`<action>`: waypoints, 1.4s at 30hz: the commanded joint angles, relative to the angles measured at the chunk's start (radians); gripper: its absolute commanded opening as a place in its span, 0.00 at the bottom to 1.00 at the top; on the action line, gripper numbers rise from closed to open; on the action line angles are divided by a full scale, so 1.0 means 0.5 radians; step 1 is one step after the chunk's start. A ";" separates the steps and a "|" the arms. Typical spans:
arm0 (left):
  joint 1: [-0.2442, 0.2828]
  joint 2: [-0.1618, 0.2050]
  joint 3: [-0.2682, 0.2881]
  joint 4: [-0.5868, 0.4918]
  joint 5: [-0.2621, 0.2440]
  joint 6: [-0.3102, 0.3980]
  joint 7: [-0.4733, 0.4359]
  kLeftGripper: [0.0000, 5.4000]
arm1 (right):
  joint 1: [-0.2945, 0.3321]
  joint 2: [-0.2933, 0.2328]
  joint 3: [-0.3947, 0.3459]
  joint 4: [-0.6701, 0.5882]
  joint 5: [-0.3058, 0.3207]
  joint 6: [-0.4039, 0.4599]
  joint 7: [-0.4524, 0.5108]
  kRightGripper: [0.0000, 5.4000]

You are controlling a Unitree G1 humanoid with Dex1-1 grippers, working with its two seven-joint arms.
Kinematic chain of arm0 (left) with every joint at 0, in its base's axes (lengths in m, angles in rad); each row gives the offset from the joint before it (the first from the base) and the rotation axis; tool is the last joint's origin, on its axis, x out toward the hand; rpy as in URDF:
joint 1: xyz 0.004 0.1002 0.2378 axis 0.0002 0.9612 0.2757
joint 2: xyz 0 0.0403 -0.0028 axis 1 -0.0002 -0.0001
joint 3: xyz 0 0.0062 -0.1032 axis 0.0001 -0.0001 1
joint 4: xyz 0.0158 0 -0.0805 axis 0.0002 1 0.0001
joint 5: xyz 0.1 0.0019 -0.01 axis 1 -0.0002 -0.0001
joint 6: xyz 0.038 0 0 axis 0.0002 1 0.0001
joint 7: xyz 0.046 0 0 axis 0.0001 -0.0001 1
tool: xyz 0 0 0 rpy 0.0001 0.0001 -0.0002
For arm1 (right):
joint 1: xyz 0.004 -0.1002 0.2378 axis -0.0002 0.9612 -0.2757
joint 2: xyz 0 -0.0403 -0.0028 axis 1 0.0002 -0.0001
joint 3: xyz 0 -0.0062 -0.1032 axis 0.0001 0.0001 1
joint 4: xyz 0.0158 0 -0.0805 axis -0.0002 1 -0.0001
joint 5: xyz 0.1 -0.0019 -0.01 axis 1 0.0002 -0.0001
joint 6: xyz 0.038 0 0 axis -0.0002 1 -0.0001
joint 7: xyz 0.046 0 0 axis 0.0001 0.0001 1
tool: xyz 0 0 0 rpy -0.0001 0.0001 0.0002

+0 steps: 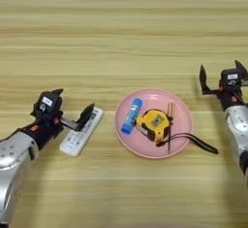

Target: Move the objects on the table

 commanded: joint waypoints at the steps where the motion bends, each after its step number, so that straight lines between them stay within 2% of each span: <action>1: 0.086 0.109 -0.087 -0.126 0.061 0.284 -0.024 1.00 | -0.052 0.012 0.006 -0.004 -0.007 0.020 -0.016 0.99; 7: 0.128 0.170 -0.132 -0.083 0.150 0.435 -0.019 1.00 | -0.059 0.017 0.008 0.000 -0.011 0.022 -0.023 0.99; 15: 0.159 0.178 -0.135 -0.026 0.237 0.466 -0.004 1.00 | -0.076 0.025 0.013 0.011 -0.017 0.027 -0.033 0.99; 42: 0.100 0.207 -0.177 0.077 0.269 0.400 -0.108 0.54 | -0.107 0.042 0.023 0.041 -0.026 0.038 -0.071 1.00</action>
